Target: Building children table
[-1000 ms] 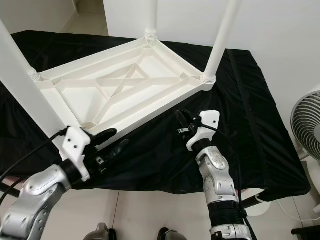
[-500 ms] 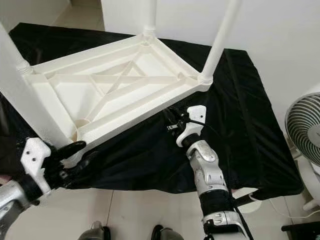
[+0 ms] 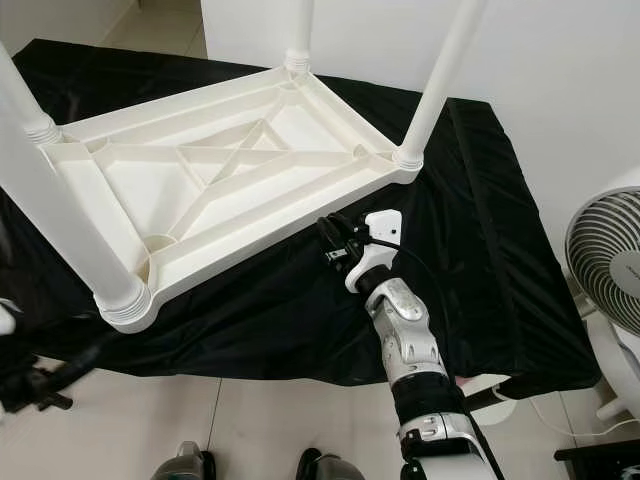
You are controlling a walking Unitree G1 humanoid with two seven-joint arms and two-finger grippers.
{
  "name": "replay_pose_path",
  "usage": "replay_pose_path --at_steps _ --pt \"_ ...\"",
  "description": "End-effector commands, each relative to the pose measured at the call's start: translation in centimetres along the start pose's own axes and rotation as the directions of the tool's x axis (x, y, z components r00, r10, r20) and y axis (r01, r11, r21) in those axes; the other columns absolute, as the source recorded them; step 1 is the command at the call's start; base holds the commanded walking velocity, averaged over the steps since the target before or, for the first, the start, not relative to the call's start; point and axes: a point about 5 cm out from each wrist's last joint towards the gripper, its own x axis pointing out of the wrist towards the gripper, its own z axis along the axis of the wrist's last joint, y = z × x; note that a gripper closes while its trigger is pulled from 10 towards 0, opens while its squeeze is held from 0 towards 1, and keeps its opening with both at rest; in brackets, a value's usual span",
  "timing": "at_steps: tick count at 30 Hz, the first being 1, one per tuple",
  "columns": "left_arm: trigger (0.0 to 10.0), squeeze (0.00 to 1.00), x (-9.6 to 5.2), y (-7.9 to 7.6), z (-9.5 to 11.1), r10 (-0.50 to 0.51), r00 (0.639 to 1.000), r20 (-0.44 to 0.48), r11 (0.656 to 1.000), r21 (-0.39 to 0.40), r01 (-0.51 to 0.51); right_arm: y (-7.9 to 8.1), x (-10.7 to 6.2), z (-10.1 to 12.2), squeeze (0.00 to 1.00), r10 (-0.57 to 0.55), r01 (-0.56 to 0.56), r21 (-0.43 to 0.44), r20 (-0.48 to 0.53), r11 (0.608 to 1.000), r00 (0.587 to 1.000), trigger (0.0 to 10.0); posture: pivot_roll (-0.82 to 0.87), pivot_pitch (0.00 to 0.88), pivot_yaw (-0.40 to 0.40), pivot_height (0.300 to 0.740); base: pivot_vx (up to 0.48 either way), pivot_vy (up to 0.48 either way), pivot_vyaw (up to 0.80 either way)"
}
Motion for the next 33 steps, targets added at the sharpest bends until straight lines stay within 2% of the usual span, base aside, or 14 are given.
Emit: replay_pose_path --at_steps 1,4,8,9,10,14,15,16,19,22,24,26,32,33 --pt "10.0 0.0 -0.8 0.8 -0.2 -0.027 0.999 -0.039 0.999 0.023 0.028 -0.2 -0.1 -0.1 0.0 0.002 -0.002 -0.007 -0.004 1.0 1.0 10.0 0.35 0.152 -0.1 0.74 0.0 0.0 0.0" --pt "10.0 0.0 -1.5 3.6 0.2 0.11 0.992 -0.054 0.989 0.107 -0.103 -0.1 0.0 -0.1 0.0 0.004 -0.004 -0.007 0.001 1.0 1.0 10.0 0.35 0.148 -0.099 0.74 0.0 0.0 0.0" --pt "10.0 0.0 -1.5 4.3 0.5 0.152 0.988 -0.039 0.981 0.126 -0.146 -0.1 0.1 -0.1 0.0 0.005 -0.005 -0.007 0.003 1.0 1.0 10.0 0.35 0.147 -0.1 0.74 0.0 0.0 0.0" --pt "10.0 0.0 -1.4 5.5 1.2 0.218 0.976 -0.006 0.963 0.162 -0.214 0.0 0.1 -0.1 0.0 0.005 -0.005 -0.005 0.006 1.0 1.0 10.0 0.34 0.146 -0.1 0.74 0.0 0.0 0.0" --pt "10.0 0.0 -1.2 6.0 1.6 0.245 0.969 0.017 0.953 0.179 -0.244 0.0 0.1 -0.2 0.0 0.007 -0.006 -0.005 0.007 1.0 1.0 10.0 0.34 0.145 -0.098 0.74 0.0 0.0 0.0" --pt "10.0 0.0 -0.8 6.4 2.1 0.281 0.958 0.055 0.94 0.184 -0.286 0.1 0.0 -0.2 0.0 0.008 -0.008 -0.004 0.008 1.0 1.0 10.0 0.34 0.145 -0.098 0.74 0.0 0.0 0.0" --pt "10.0 0.0 0.0 6.4 2.6 0.293 0.951 0.097 0.937 0.169 -0.306 0.2 0.0 -0.2 0.0 0.009 -0.009 -0.004 0.009 1.0 1.0 10.0 0.32 0.146 -0.097 0.74 0.0 0.0 0.0" --pt "10.0 0.0 0.0 6.4 2.6 0.293 0.951 0.097 0.937 0.169 -0.306 0.2 0.0 -0.2 0.0 0.009 -0.009 -0.004 0.009 1.0 1.0 10.0 0.32 0.146 -0.097 0.74 0.0 0.0 0.0" --pt "10.0 0.0 2.4 5.2 3.9 0.261 0.944 0.203 0.951 0.116 -0.288 0.5 -0.1 -0.2 0.0 0.02 -0.02 -0.003 0.013 1.0 1.0 10.0 0.32 0.145 -0.096 0.74 0.0 0.0 0.0" --pt "10.0 0.0 4.0 3.4 4.2 0.185 0.953 0.241 0.971 0.107 -0.216 0.8 -0.2 -0.1 0.0 0.05 -0.049 -0.005 0.011 0.999 0.999 10.0 0.31 0.143 -0.093 0.74 0.0 0.0 0.0" --pt "10.0 0.0 4.5 2.8 4.2 0.161 0.954 0.254 0.977 0.099 -0.191 1.0 -0.3 -0.1 0.0 0.062 -0.062 -0.003 0.01 0.998 0.998 10.0 0.31 0.143 -0.093 0.74 0.0 0.0 0.0" --pt "10.0 0.0 6.1 1.4 4.5 0.112 0.95 0.293 0.989 0.064 -0.136 1.2 -0.4 0.2 0.0 0.1 -0.1 -0.01 0.01 0.995 0.995 10.0 0.29 0.139 -0.09 0.74 0.0 0.0 0.0" --pt "10.0 0.0 7.1 0.7 4.8 0.096 0.944 0.315 0.992 0.042 -0.115 1.4 -0.5 0.4 0.0 0.136 -0.136 -0.019 0.004 0.991 0.991 10.0 0.28 0.135 -0.086 0.74 0.0 0.0 0.0" --pt "10.0 0.0 7.9 -0.2 4.9 0.069 0.943 0.325 0.995 0.048 -0.09 1.5 -0.6 0.6 0.0 0.172 -0.172 -0.022 -0.004 0.985 0.985 10.0 0.27 0.132 -0.083 0.74 0.0 0.0 0.0"
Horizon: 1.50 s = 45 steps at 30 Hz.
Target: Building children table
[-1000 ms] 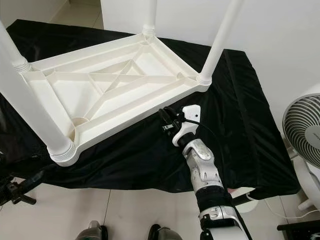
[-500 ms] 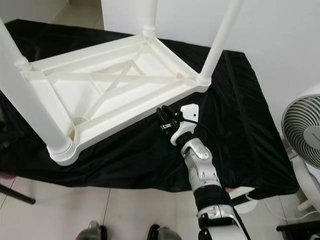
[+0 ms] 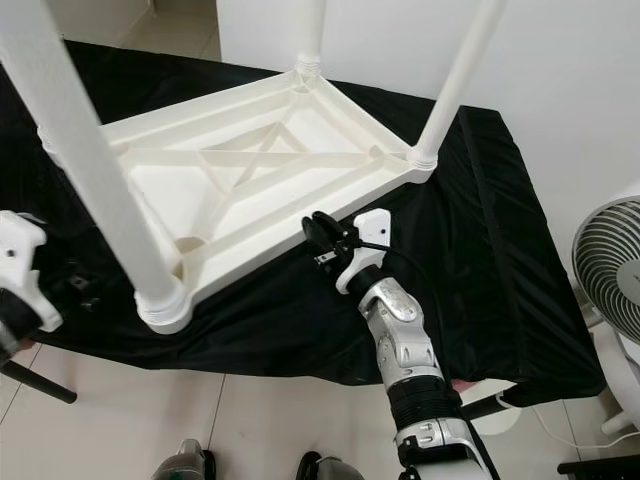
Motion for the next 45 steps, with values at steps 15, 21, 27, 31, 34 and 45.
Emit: replay_pose_path --at_steps 15,21,27,31,34,45 --pt "10.0 0.0 5.1 -5.8 0.8 -0.151 0.982 0.111 0.986 -0.052 0.157 2.6 -2.4 1.0 1.0 0.424 -0.424 0.03 -0.137 0.905 0.895 10.0 0.22 0.114 -0.062 0.74 0.0 0.0 0.0" --pt "10.0 0.0 5.9 -6.0 0.5 -0.158 0.981 0.111 0.986 -0.041 0.163 3.9 -3.2 1.1 1.0 0.554 -0.552 0.063 -0.181 0.831 0.813 10.0 0.21 0.107 -0.062 0.74 0.0 0.0 0.0" --pt "10.0 0.0 6.2 -5.6 -0.6 -0.156 0.986 0.062 0.988 0.003 0.156 4.6 -3.9 1.7 0.0 0.648 -0.651 0.072 -0.225 0.755 0.727 10.0 0.2 0.107 -0.079 0.74 0.0 0.0 0.0" --pt "10.0 0.0 6.3 -5.5 -0.7 -0.156 0.986 0.06 0.988 0.009 0.156 4.6 -4.0 1.9 0.0 0.663 -0.664 0.085 -0.236 0.743 0.711 10.0 0.2 0.11 -0.084 0.74 0.0 0.0 0.0" --pt "10.0 0.0 6.9 -4.6 -1.0 -0.144 0.988 0.063 0.989 0.038 0.141 5.6 -3.4 2.1 0.0 0.681 -0.686 0.066 -0.223 0.724 0.697 10.0 0.2 0.118 -0.097 0.74 0.0 0.0 0.0" --pt "10.0 0.0 8.7 -0.1 -0.4 0.031 0.999 0.044 0.991 0.128 -0.036 8.0 -1.3 0.9 0.0 0.633 -0.628 0.087 -0.158 0.773 0.758 10.0 0.2 0.138 -0.104 0.74 0.0 0.0 0.0"
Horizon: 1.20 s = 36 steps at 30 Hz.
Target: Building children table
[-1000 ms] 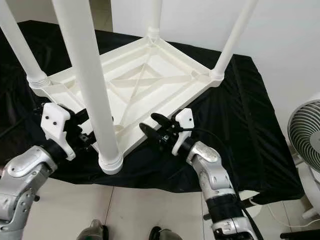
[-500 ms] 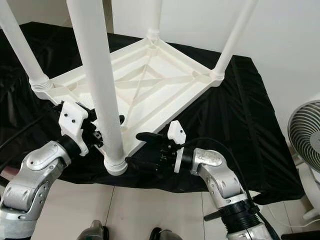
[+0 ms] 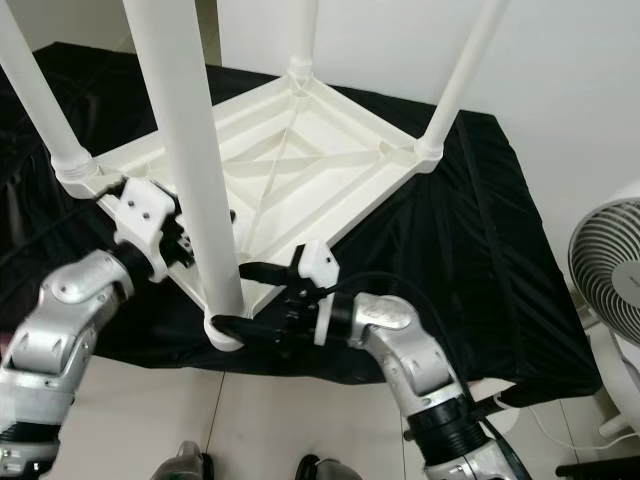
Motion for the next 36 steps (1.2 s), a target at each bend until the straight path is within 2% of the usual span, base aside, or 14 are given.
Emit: replay_pose_path --at_steps 1,3,6,9,10,14,18,20,23,27,32,36 --pt "10.0 0.0 0.1 0.5 -0.5 0.069 0.997 -0.026 0.998 0.014 -0.068 0.0 0.0 -0.5 0.0 -0.02 0.02 0.008 -0.014 1.0 1.0 10.0 0.2 0.138 -0.104 0.74 0.0 0.0 0.0" --pt "10.0 0.0 0.3 1.5 -0.4 0.117 0.993 -0.022 0.993 0.024 -0.116 0.1 0.9 -0.8 0.0 -0.072 0.072 0.034 0.018 0.997 0.997 10.0 0.19 0.138 -0.103 0.74 0.0 0.0 0.0" --pt "10.0 0.0 0.6 1.9 -0.3 0.148 0.989 -0.008 0.989 0.028 -0.148 0.3 1.9 -1.1 0.0 -0.149 0.146 0.056 0.048 0.988 0.988 10.0 0.19 0.137 -0.104 0.74 0.0 0.0 0.0" --pt "10.0 0.0 0.7 1.8 -0.3 0.151 0.989 -0.003 0.988 0.014 -0.151 0.2 2.2 -1.1 0.0 -0.199 0.196 0.055 0.057 0.979 0.978 10.0 0.19 0.136 -0.103 0.74 0.0 0.0 0.0" --pt "10.0 0.0 0.9 1.7 -0.5 0.148 0.989 0.001 0.989 0.019 -0.148 0.1 2.2 -1.1 0.0 -0.246 0.243 0.057 0.064 0.968 0.967 10.0 0.18 0.135 -0.101 0.74 0.0 0.0 0.0" --pt "10.0 0.0 1.0 1.6 -0.7 0.149 0.989 0.001 0.989 0.012 -0.149 -0.2 2.1 -1.1 0.0 -0.295 0.292 0.057 0.073 0.955 0.953 10.0 0.17 0.134 -0.101 0.74 0.0 0.0 0.0" --pt "10.0 0.0 1.3 1.7 -0.8 0.167 0.986 0.007 0.986 -0.017 -0.166 -1.0 1.4 -0.9 0.0 -0.399 0.395 0.056 0.082 0.917 0.913 10.0 0.16 0.128 -0.097 0.74 0.0 0.0 0.0" --pt "10.0 0.0 1.5 1.5 -0.8 0.162 0.987 0.007 0.987 -0.013 -0.162 -1.7 0.5 -0.8 0.0 -0.459 0.457 0.046 0.087 0.888 0.884 10.0 0.16 0.127 -0.096 0.74 0.0 0.0 0.0" --pt "10.0 0.0 1.5 1.5 -0.9 0.159 0.987 0.008 0.987 -0.012 -0.159 -2.1 -0.1 -0.7 0.0 -0.493 0.491 0.038 0.089 0.87 0.866 10.0 0.15 0.124 -0.092 0.74 0.0 0.0 0.0" --pt "10.0 0.0 1.8 1.4 -1.0 0.149 0.989 0.006 0.989 -0.013 -0.149 -2.9 -2.8 -0.5 0.0 -0.573 0.574 0.006 0.08 0.819 0.816 10.0 0.14 0.119 -0.08 0.74 0.0 0.0 0.0" --pt "10.0 0.0 2.1 1.3 -0.9 0.134 0.991 0.011 0.991 -0.012 -0.134 -3.0 -4.2 -0.6 0.0 -0.613 0.616 -0.021 0.068 0.788 0.787 10.0 0.13 0.118 -0.069 0.74 0.0 0.0 0.0" --pt "10.0 0.0 2.2 1.3 -1.0 0.126 0.992 0.012 0.992 -0.012 -0.126 -2.5 -4.2 -0.7 0.0 -0.595 0.597 -0.012 0.067 0.802 0.801 10.0 0.13 0.119 -0.064 0.74 0.0 0.0 0.0"
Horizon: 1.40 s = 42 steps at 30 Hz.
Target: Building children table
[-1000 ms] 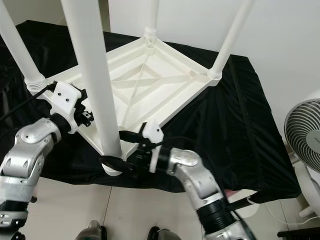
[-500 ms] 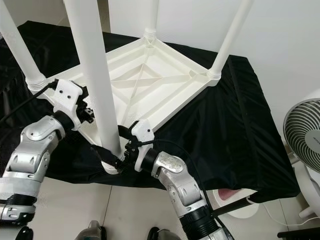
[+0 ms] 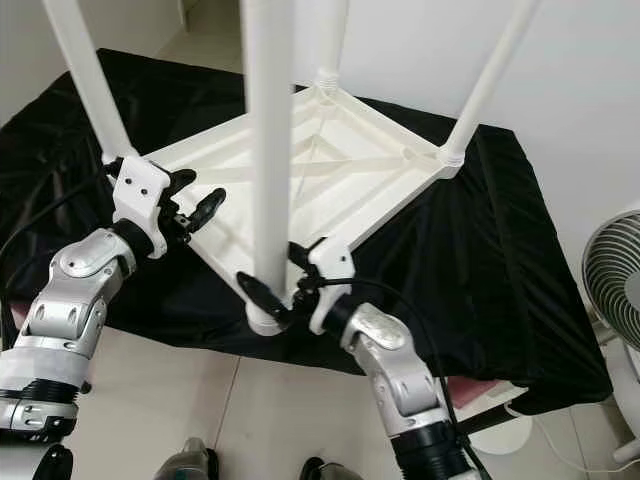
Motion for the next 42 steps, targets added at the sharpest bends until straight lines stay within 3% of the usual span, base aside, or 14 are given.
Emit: replay_pose_path --at_steps 1,3,6,18,31,42 --pt "10.0 0.0 0.3 0.3 0.1 0.077 0.997 0.003 0.997 0.005 -0.077 -1.3 -0.8 0.3 0.0 -0.085 0.085 -0.017 0.004 0.996 0.996 10.0 0.13 0.119 -0.064 0.74 0.0 0.0 0.0" --pt "10.0 0.0 0.6 0.2 0.2 0.068 0.998 0.006 0.998 0.006 -0.068 0.2 -0.4 0.2 0.0 0.016 -0.016 0.012 0.006 1.0 1.0 10.0 0.13 0.123 -0.058 0.74 0.0 0.0 0.0" --pt "10.0 0.0 0.7 0.1 0.2 0.064 0.998 0.007 0.998 0.008 -0.064 0.8 -0.2 0.2 0.0 0.053 -0.053 0.019 0.014 0.998 0.998 10.0 0.13 0.123 -0.058 0.74 0.0 0.0 0.0" --pt "10.0 0.0 0.6 0.3 -0.1 0.059 0.998 -0.003 0.998 0.006 -0.059 2.2 -1.7 0.5 0.0 0.091 -0.092 0.07 0.014 0.993 0.996 10.0 0.12 0.149 -0.053 0.74 0.0 0.0 0.0" --pt "10.0 0.0 0.8 0.1 0.1 0.043 0.999 0.003 0.999 -0.001 -0.043 3.8 0.2 0.3 0.0 0.004 -0.01 0.109 0.052 0.994 0.999 10.0 0.12 0.17 -0.05 0.74 0.0 0.0 0.0" --pt "10.0 0.0 0.8 0.1 0.0 0.038 0.999 -0.003 0.999 -0.006 -0.038 4.8 0.3 0.4 0.0 0.014 -0.021 0.116 0.057 0.993 0.998 10.0 0.11 0.182 -0.048 0.74 0.0 0.0 0.0"
